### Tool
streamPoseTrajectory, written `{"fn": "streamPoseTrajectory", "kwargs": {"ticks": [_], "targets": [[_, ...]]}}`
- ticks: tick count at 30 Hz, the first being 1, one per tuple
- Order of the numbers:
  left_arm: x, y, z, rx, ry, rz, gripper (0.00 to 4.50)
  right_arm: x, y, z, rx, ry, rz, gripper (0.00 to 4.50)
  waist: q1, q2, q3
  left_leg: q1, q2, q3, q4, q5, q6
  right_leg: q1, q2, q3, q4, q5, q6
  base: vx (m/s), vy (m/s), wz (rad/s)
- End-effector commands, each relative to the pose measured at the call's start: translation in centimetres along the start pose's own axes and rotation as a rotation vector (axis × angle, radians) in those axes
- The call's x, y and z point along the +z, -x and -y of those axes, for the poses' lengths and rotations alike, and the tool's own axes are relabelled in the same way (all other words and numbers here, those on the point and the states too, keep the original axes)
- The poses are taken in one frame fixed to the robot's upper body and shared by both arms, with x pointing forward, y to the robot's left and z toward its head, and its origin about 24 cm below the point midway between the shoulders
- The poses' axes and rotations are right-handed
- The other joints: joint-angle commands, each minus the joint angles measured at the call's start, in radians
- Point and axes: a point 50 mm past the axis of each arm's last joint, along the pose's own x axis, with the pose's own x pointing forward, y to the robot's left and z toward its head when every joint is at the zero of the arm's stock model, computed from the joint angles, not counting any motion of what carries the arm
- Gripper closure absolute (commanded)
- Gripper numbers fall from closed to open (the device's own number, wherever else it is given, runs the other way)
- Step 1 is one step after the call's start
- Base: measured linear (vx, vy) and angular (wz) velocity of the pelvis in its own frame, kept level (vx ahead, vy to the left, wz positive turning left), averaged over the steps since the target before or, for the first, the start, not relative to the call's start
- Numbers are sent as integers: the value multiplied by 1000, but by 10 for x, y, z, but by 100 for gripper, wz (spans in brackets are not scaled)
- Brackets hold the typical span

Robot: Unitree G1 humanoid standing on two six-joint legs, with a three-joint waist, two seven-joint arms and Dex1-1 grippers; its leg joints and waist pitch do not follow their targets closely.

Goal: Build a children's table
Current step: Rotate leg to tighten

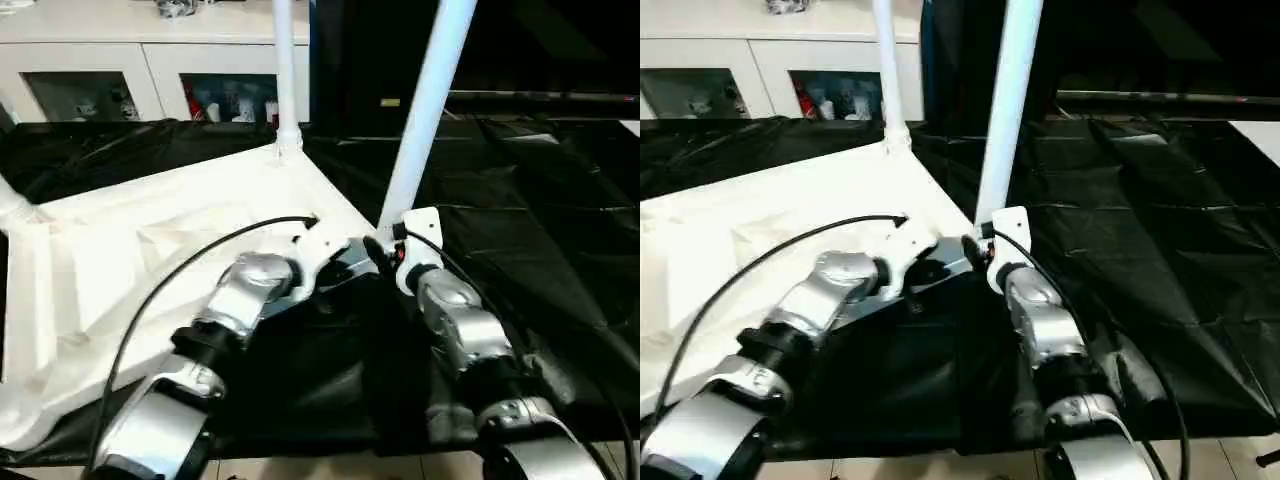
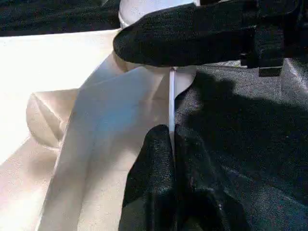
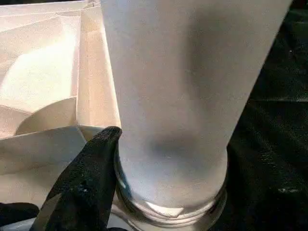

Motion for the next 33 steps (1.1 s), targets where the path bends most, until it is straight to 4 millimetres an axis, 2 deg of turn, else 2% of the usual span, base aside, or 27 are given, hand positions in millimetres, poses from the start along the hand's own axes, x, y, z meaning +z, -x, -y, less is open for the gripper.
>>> {"fn": "streamPoseTrajectory", "kwargs": {"ticks": [1, 4, 6, 9, 10, 15, 18, 21, 24, 25, 26, 33], "targets": [[4, -8, 9, -21, 4, 33, 450, -8, -3, -22, 90, -19, -24, 178, -1, -11, -63, -10, -17, 21, -63, -182, 36, 59, -34, 26, -80, -246, -180, 0, 0, 0], [2, -3, 5, -36, 1, 44, 450, -1, -2, -21, 137, -35, 35, 178, -3, -12, -63, -9, -17, 21, -64, -203, 38, 58, -34, 26, -83, -280, -172, 0, 0, 0], [1, 1, 3, -49, -1, 55, 450, 5, 1, -20, 182, -30, 73, 122, -1, -12, -65, -12, -16, 20, -63, -182, 44, 60, -34, 26, -79, -242, -179, 0, 0, 0], [-3, 9, -1, -78, -16, 67, 450, 11, 6, -16, 254, 16, 99, 100, 0, -12, -65, -13, -15, 21, -62, -165, 62, 64, -33, 26, -74, -193, -195, 0, 0, 0], [-4, 12, -3, -91, -20, 69, 450, 11, 9, -14, 279, 32, 99, 74, 0, -12, -65, -13, -16, 20, -62, -164, 63, 65, -34, 26, -75, -192, -197, 0, 0, 0], [-9, 28, -9, -159, -34, 89, 450, 10, 27, -1, 433, 138, 58, 42, -1, -12, -61, -12, -12, 20, -65, -186, 64, 65, -34, 27, -79, -240, -189, 0, 0, 0], [-12, 38, -9, -230, -47, 103, 450, 9, 38, 4, 524, 177, 31, 42, 0, -12, -61, -10, -11, 20, -65, -192, 61, 63, -34, 28, -80, -252, -187, 0, 0, 0], [-18, 53, -6, -346, -47, 94, 450, 8, 51, 10, 617, 215, 3, 42, 1, -11, -63, -11, -7, 20, -65, -180, 68, 62, -35, 29, -74, -214, -202, 0, 0, 0], [-23, 58, -6, -376, -53, 71, 450, 8, 54, 11, 645, 223, -2, 42, 1, -8, -59, -7, -8, 21, -66, -209, 57, 56, -34, 28, -79, -261, -201, 0, 0, 0], [-26, 61, -6, -387, -51, 60, 450, 8, 56, 10, 657, 223, -6, 42, 1, -12, -59, -8, -8, 21, -67, -212, 56, 57, -34, 28, -79, -269, -198, 0, 0, 0], [-27, 62, -7, -387, -49, 57, 450, 8, 56, 10, 664, 221, -8, 57, 2, -9, -58, -7, -6, 20, -69, -215, 51, 56, -35, 29, -79, -279, -192, 0, 0, 0], [-28, 66, -9, -379, -43, 55, 450, 6, 59, 6, 705, 225, -37, 119, 3, -11, -60, -9, -8, 20, -67, -193, 41, 58, -35, 29, -76, -260, -185, 0, 0, 0]]}}
